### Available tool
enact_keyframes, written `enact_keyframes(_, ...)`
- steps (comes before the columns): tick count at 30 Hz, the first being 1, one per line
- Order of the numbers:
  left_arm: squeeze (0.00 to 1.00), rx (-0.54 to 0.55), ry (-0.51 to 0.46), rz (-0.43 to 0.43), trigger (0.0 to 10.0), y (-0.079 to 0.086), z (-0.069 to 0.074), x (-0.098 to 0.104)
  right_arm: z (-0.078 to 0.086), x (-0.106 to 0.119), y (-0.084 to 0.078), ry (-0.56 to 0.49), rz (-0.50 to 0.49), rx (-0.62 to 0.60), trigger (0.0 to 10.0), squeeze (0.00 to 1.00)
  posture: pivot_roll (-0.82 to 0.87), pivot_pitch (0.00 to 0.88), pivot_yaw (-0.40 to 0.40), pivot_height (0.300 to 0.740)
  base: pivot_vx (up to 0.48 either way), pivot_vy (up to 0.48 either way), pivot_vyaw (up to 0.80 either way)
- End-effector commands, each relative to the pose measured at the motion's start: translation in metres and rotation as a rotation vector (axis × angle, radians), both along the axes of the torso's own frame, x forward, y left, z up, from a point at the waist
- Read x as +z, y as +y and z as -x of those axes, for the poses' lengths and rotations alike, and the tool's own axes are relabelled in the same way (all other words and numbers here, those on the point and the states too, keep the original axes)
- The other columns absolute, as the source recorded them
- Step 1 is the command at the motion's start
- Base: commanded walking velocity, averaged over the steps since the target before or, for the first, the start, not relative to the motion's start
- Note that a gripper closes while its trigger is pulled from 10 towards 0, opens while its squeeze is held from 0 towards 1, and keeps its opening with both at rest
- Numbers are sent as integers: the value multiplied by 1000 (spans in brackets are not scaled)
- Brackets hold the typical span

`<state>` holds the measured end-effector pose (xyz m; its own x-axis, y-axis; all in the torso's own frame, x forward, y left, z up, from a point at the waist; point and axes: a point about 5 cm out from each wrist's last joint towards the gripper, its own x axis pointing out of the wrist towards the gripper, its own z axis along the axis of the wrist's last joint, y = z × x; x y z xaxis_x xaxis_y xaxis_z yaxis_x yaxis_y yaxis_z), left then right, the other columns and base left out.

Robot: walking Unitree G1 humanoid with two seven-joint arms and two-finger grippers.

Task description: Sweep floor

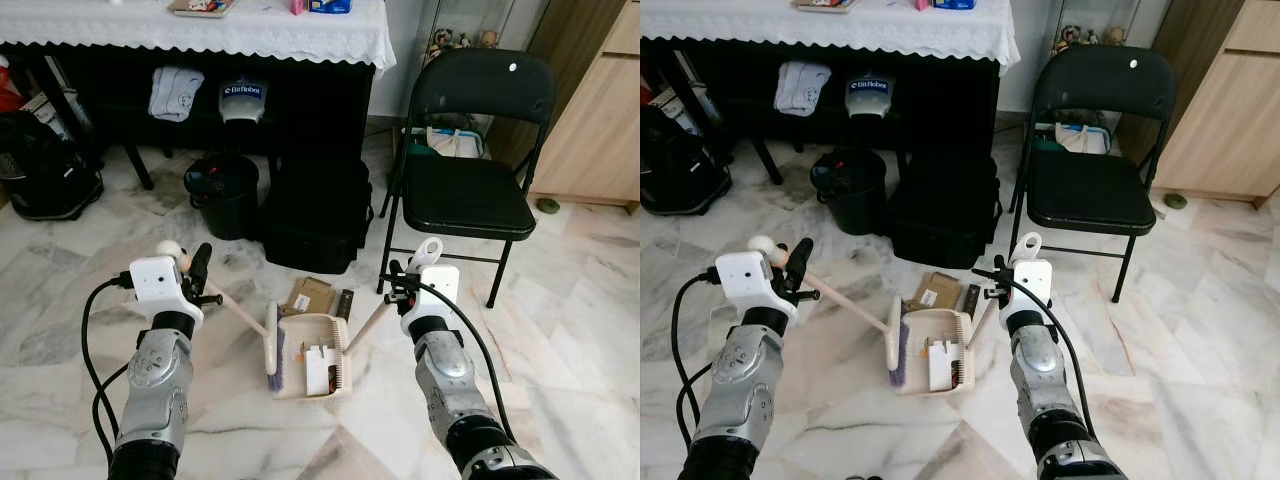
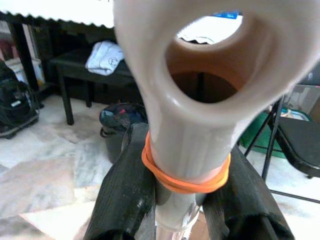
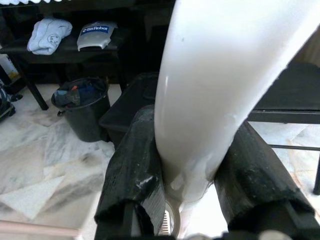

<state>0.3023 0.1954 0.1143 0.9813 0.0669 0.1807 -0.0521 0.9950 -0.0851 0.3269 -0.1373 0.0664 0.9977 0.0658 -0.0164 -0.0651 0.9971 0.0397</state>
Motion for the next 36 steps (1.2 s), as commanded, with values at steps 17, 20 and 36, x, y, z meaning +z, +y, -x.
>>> enact_keyframes(17,0,7,-62,-56,10000,-2,-3,5,-1,15,-1,-95,-26,-14,10000,0,24,0,-12,740,0,0,0)
enact_keyframes(20,0,-16,-53,-70,10000,-6,-1,2,0,15,-2,-97,-15,-19,10000,0,25,0,-11,740,0,0,0)
enact_keyframes(36,0,-21,-40,-94,10000,-9,-5,1,-3,20,-3,-108,-9,-22,10000,0,23,0,-13,740,0,0,738)
